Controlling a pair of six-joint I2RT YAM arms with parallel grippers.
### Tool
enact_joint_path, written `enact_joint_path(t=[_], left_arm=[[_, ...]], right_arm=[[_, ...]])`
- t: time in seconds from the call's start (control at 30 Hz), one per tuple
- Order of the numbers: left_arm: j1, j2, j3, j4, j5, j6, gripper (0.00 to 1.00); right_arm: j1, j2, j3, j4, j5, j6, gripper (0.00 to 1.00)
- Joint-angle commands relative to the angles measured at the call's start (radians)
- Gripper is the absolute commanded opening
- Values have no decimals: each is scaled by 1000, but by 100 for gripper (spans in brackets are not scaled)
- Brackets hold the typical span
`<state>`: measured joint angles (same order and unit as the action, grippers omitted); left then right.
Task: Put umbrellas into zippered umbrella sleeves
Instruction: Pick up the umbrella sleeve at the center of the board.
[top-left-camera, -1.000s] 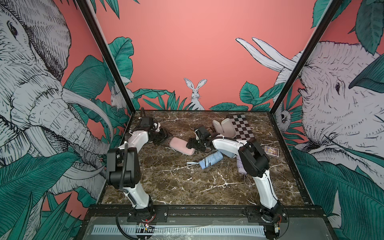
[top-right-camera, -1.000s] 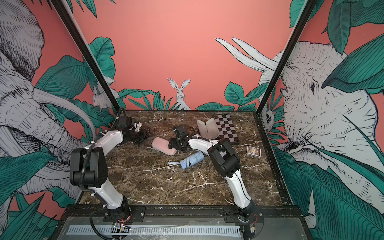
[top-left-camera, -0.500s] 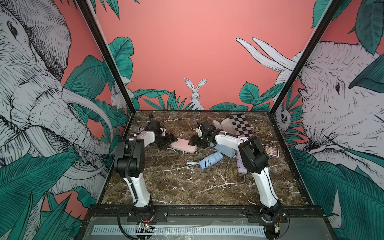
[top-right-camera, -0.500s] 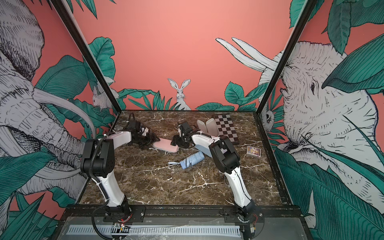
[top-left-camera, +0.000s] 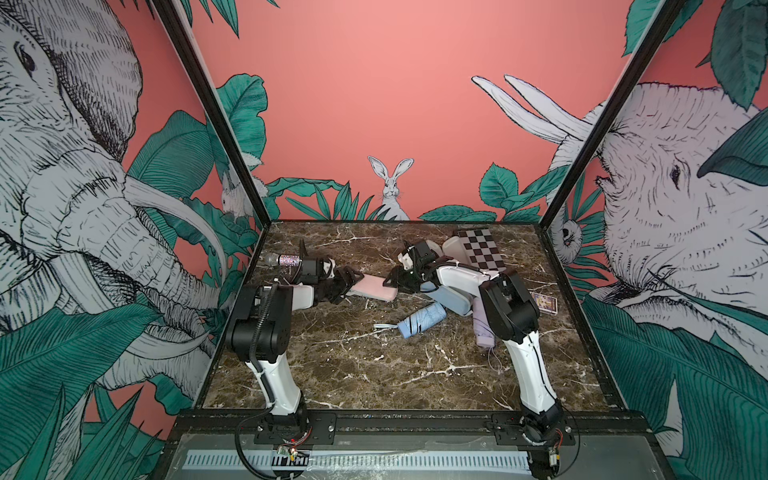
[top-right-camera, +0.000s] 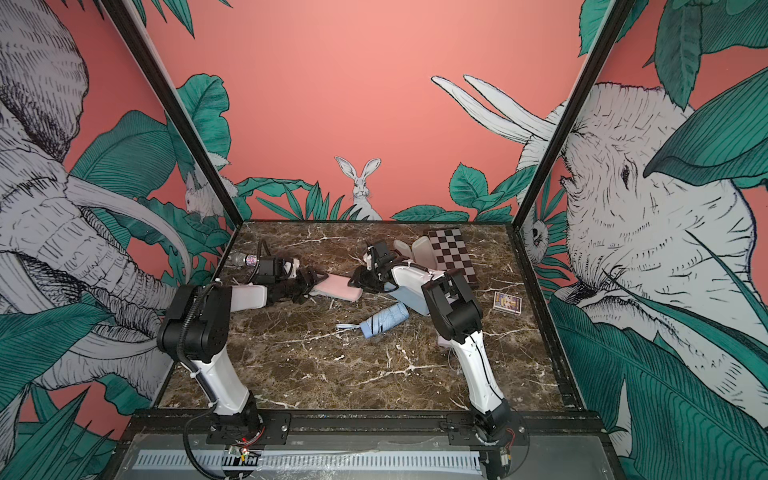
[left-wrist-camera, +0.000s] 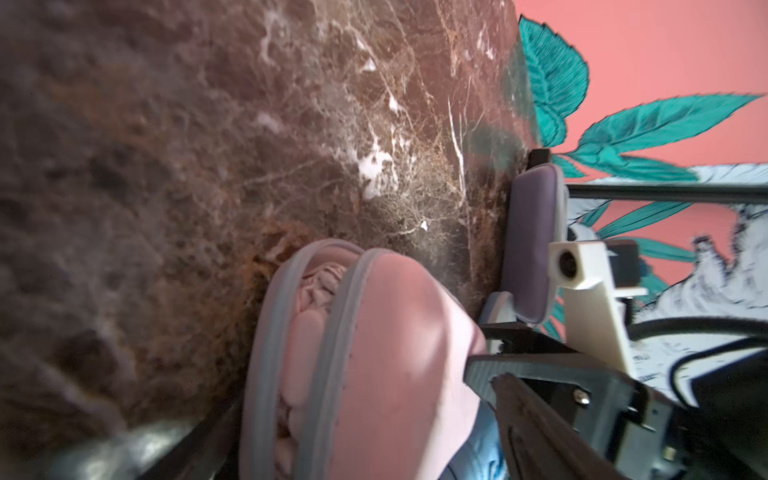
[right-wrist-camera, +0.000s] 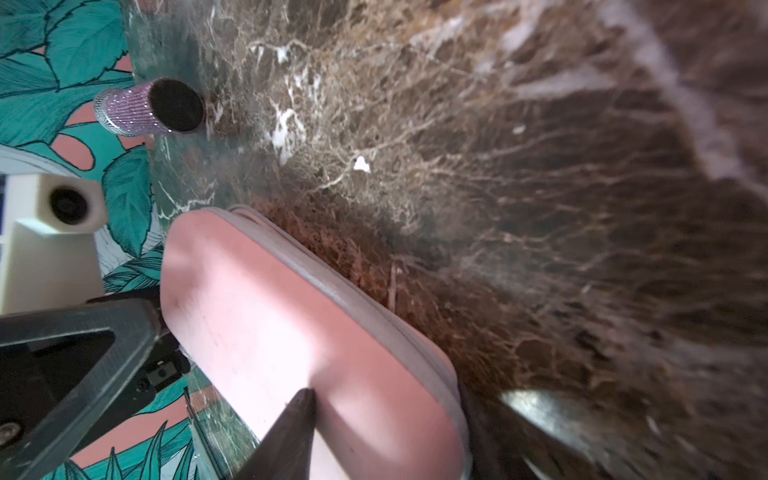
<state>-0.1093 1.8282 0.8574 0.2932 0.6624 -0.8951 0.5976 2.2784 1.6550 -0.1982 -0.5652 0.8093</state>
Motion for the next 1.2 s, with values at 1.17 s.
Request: enact_joint_path(t=[1.17], left_arm=[[-2, 107, -55, 290, -15, -78, 51]], right_arm=[[20, 80, -75, -26, -131, -14, 41]])
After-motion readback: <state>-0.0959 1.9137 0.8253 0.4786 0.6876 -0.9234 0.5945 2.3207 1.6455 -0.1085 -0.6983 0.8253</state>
